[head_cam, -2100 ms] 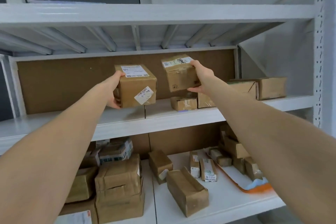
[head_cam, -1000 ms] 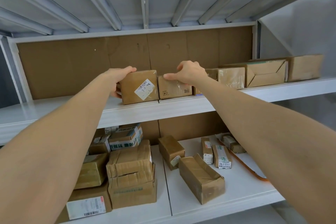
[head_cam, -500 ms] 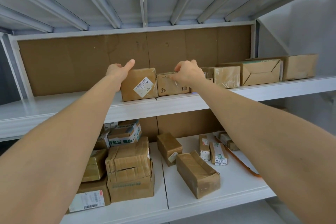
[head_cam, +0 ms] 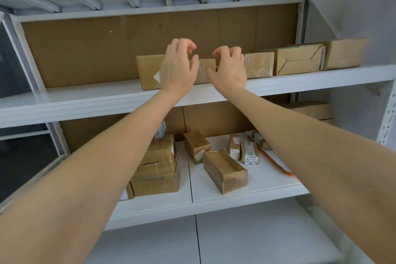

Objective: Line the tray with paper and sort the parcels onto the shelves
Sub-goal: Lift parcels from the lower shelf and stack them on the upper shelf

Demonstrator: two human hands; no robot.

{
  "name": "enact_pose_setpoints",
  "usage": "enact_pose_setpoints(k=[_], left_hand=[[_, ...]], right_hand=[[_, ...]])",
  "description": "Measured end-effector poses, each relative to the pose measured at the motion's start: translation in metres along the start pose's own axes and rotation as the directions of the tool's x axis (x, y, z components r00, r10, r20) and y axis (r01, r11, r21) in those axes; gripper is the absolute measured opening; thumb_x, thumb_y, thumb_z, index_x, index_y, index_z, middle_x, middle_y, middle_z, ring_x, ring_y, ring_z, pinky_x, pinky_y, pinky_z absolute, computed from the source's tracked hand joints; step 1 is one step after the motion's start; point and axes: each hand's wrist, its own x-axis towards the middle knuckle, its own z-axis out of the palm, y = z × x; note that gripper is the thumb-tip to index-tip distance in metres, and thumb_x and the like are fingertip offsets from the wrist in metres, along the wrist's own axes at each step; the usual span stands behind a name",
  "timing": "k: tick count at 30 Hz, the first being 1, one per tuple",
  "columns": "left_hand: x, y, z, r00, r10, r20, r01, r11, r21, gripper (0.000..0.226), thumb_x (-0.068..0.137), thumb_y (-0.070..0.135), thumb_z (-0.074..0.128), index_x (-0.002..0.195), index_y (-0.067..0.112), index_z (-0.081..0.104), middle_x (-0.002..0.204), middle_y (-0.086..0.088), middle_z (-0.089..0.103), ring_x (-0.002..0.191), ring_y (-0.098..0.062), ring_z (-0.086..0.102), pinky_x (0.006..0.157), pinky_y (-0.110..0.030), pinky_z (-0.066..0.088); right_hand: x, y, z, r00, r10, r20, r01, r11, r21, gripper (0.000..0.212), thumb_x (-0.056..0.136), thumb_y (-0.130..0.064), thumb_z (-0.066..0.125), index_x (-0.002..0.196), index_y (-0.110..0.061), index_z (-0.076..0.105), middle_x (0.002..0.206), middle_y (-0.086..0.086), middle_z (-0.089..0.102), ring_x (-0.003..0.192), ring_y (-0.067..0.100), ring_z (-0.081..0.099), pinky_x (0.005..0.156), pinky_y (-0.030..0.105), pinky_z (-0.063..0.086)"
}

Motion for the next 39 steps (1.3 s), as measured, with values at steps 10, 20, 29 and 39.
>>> enact_pose_setpoints(k=[10,20,29,39], left_hand=[[-0.117,0.026,0.039,0.879,-0.109,0.464,0.125,0.992,-0.005,0.021,0.095,0.022,0.05,0.114,0.015,0.05,0.101,0.003,0.055,0.078,-0.01,0.054,0.06,-0.018,0.037],[-0.197,-0.034,0.113,0.033,-0.516,0.856,0.811,0.514,0.279,0.063,0.093,0.035,0.056,0.145,0.006,0.034,0.146,-0.012,0.04,0.124,-0.027,0.047,0.08,-0.028,0.047],[-0.227,-0.081,0.194,0.005,-0.622,0.783,0.908,0.331,0.257,0.062,0.093,0.039,0.056,0.144,0.01,0.035,0.145,-0.011,0.041,0.129,-0.029,0.045,0.106,-0.037,0.039],[-0.218,-0.141,0.252,-0.074,-0.738,0.671,0.974,0.091,0.208,0.055,0.097,0.045,0.044,0.136,0.007,0.045,0.13,-0.013,0.057,0.118,-0.03,0.055,0.101,-0.041,0.044]], right_hand=[[-0.089,0.069,0.01,0.991,0.092,0.092,-0.084,0.993,-0.082,0.029,0.09,-0.025,0.062,0.116,-0.019,0.051,0.121,0.005,0.048,0.104,0.017,0.048,0.074,0.021,0.042],[-0.123,0.167,0.097,0.558,0.626,0.544,-0.491,0.778,-0.392,0.078,0.085,-0.055,0.063,0.146,-0.016,0.033,0.152,0.014,0.033,0.139,0.038,0.029,0.111,0.049,0.034],[-0.135,0.198,0.181,0.527,0.673,0.519,-0.553,0.735,-0.392,0.081,0.083,-0.063,0.061,0.146,-0.02,0.034,0.149,0.011,0.036,0.134,0.035,0.041,0.107,0.047,0.042],[-0.087,0.172,0.268,0.494,0.495,0.715,-0.446,0.85,-0.28,0.093,0.082,-0.05,0.068,0.154,-0.02,0.017,0.154,0.015,0.026,0.141,0.037,0.03,0.11,0.051,0.037]])
